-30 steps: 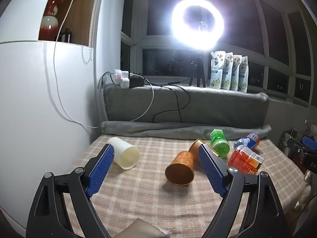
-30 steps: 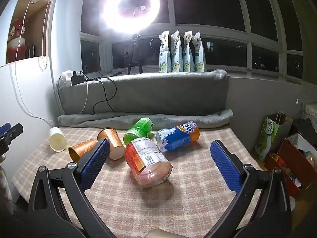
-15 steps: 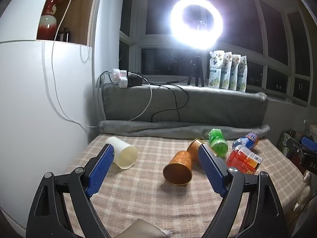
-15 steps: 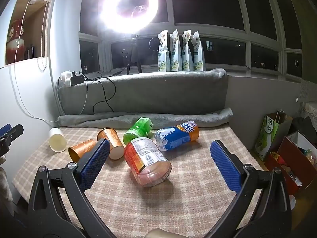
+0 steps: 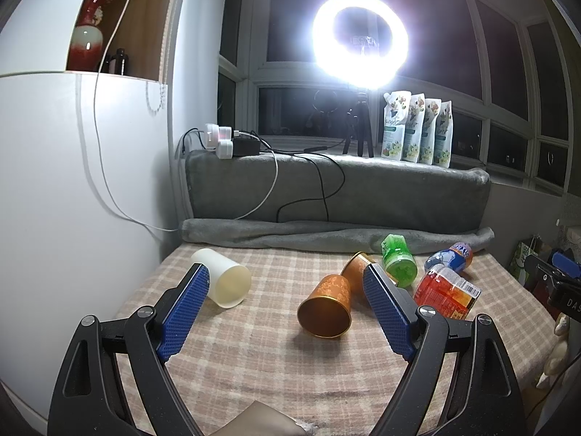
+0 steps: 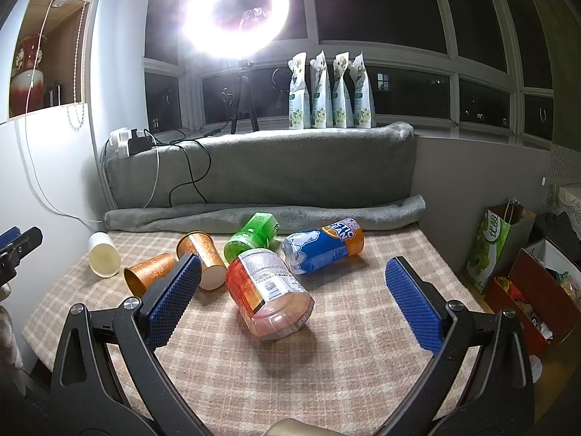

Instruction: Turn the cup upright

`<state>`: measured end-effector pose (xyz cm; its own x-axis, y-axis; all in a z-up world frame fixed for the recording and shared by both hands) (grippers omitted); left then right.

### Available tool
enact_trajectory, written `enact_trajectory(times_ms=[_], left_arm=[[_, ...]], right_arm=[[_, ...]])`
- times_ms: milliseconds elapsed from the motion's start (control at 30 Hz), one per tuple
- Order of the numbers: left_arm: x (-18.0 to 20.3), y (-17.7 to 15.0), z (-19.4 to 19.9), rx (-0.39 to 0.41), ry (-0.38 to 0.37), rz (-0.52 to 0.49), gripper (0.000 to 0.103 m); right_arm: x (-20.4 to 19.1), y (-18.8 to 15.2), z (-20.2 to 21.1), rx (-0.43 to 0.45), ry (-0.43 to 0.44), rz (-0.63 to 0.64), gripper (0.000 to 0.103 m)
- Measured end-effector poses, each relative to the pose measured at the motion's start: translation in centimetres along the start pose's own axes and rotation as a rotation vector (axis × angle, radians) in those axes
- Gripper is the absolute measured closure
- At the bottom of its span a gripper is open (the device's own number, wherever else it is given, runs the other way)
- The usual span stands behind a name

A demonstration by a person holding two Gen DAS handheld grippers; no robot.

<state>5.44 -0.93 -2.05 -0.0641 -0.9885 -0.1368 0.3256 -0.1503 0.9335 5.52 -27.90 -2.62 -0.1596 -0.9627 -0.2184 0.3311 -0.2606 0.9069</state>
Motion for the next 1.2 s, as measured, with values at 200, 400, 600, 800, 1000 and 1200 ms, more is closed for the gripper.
enact_trajectory(times_ms=[200,400,600,800,1000,1200], left_arm=[[0.1,0.0,0.0,0.000,-0.001,0.000,0.016],[-0.1,0.0,0.0,-0.001,-0.003,0.002,0.016],[0.5,0.1,0.1,0.002,-0.006,0.007,0.016],[0.4,0.1,0.2,0.004,-0.009,0.013,0.016],[0.1,0.3,0.2,0.005,-0.009,0.017,0.016],[0.1,0.4,0.3,0.007,-0.010,0.019,0.016]], right_arm=[[0.3,0.0,0.0,0.004,-0.001,-0.003,0.000],[0.1,0.0,0.0,0.004,-0.001,-0.003,0.000],[0.3,0.2,0.5,0.011,-0.013,-0.002,0.000],[0.2,0.6,0.7,0.020,-0.028,-0.003,0.000],[-0.1,0.8,0.9,0.037,-0.033,0.005,0.000],[-0.1,1.1,1.4,0.054,-0.039,0.004,0.000]])
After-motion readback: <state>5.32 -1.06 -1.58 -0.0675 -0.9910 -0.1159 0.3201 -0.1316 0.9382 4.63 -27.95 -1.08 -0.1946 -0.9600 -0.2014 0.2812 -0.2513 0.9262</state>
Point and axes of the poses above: each gripper's, at about its wrist camera, not at the fingertips, and z roughly against the way its jaws point, x to its right, y to its top, the point moved 6 cm from there along -z, roughly the way its jaws point, and after that the axes turned 10 degrees about -z, right-handed, at the moved point
